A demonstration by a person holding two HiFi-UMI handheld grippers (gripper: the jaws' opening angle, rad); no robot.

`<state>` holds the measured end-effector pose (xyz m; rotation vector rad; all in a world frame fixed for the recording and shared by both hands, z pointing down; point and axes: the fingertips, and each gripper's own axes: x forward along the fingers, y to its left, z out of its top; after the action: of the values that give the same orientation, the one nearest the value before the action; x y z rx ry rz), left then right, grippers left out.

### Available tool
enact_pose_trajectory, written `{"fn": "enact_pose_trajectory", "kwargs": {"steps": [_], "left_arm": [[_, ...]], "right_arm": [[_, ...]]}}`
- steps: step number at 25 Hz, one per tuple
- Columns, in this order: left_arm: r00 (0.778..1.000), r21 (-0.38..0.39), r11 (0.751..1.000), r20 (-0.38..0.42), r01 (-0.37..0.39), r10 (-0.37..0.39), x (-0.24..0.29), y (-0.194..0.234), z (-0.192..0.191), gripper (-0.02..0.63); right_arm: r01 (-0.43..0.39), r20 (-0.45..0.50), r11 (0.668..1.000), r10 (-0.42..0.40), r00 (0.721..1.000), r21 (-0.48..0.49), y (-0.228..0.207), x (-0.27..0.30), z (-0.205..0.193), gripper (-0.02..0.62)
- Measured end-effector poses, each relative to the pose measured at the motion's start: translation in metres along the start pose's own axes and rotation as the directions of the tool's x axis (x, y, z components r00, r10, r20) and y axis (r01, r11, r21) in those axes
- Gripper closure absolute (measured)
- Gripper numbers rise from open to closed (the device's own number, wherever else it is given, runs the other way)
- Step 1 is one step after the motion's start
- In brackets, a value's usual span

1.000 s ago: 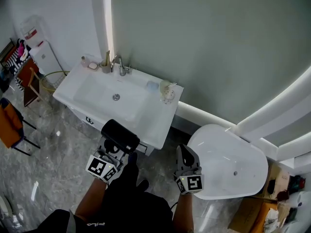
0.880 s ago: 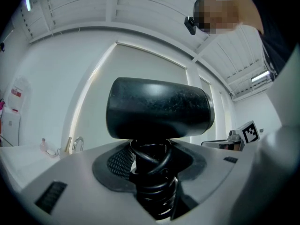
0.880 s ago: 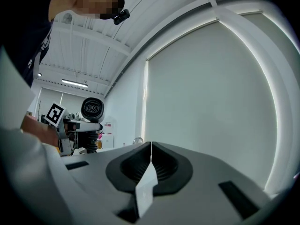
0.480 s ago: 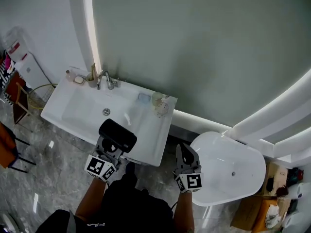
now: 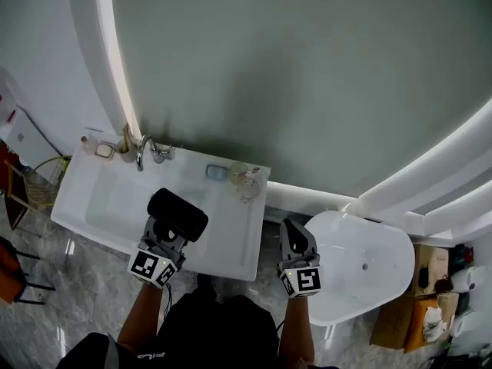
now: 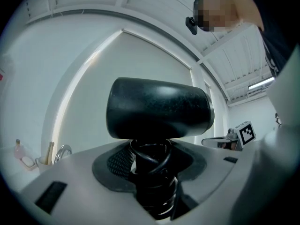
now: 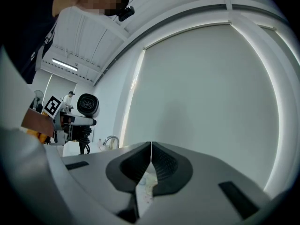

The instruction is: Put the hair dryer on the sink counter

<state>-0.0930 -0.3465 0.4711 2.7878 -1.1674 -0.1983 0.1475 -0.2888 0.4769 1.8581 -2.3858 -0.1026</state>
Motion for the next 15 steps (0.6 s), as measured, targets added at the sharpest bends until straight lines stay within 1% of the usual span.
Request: {"fn": "enact_pose_trajectory", "kwargs": {"steps": [4,8,15], "left_arm": [[1.000,-0.020,1.000,-0.009,-0.009,0.008,0.008,0.010,-0.006,0.388],[1.000,-0.028,0.999,-0.019,-0.024,0.023,0.019,0.011,-0.013,0.387],[0.996,-0.026,0.996,-0.038,-0.085,0.084,0.027,0.003,-0.021,0.387]], "right_arm": [[0.002,0.002,1.000,-0.002,1.000,0.001,-0.005,0.012,0.003,0.565],[-0.017,0.004,1.000,0.017,1.000,0.007,-0.011,0.028,-0.003,0.565],[-0.064,0.024,0.997,0.064,0.998,0.031,-0.028,0.038,-0.008,0.565]]}}
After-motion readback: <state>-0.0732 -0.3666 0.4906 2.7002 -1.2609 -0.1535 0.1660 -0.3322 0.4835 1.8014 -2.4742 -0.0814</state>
